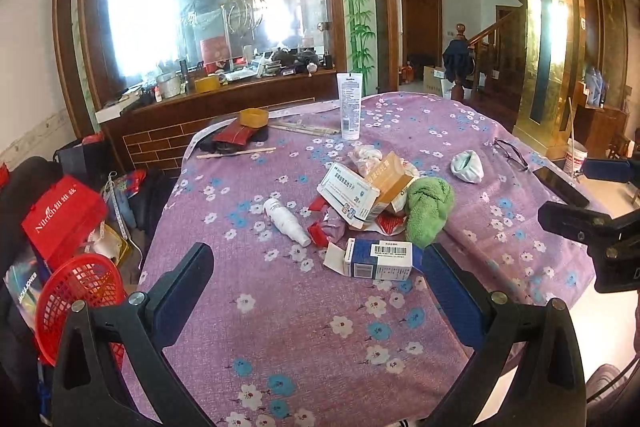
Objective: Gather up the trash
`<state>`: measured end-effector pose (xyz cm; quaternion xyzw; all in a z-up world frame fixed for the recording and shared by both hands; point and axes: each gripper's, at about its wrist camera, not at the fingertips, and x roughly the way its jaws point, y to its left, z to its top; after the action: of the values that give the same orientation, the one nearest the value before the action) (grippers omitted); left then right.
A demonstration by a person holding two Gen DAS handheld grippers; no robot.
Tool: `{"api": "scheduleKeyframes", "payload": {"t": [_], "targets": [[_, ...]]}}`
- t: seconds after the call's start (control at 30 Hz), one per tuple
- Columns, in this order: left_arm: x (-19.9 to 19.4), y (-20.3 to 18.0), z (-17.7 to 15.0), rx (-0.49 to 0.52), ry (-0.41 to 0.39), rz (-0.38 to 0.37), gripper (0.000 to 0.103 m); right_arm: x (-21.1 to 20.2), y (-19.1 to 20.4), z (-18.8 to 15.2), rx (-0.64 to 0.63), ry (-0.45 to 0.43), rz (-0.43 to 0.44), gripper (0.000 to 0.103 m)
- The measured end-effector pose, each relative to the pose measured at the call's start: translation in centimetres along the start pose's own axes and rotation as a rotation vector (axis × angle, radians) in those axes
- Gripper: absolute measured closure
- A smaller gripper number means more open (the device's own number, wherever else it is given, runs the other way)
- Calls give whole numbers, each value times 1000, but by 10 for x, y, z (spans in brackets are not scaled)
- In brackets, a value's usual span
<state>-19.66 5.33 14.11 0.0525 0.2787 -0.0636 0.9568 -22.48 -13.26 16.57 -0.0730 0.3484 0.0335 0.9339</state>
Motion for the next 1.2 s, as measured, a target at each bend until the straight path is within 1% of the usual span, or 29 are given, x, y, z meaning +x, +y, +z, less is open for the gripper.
{"api": "scheduleKeyframes", "payload": {"t": [0.33, 0.53, 0.9, 1.2], "targets": [[-6, 12, 0, -2, -17, 5, 0, -5, 9, 3, 10, -12, -8, 1], [-5, 17, -1, -6, 1, -5, 0, -3, 17, 1, -8, 1, 7, 1], [-6, 22, -11, -19, 27, 6, 0, 2, 25, 0, -17, 22, 26, 1], [-6, 27, -13, -34, 35, 17, 0, 6, 29, 0, -22, 29, 38, 1]]}}
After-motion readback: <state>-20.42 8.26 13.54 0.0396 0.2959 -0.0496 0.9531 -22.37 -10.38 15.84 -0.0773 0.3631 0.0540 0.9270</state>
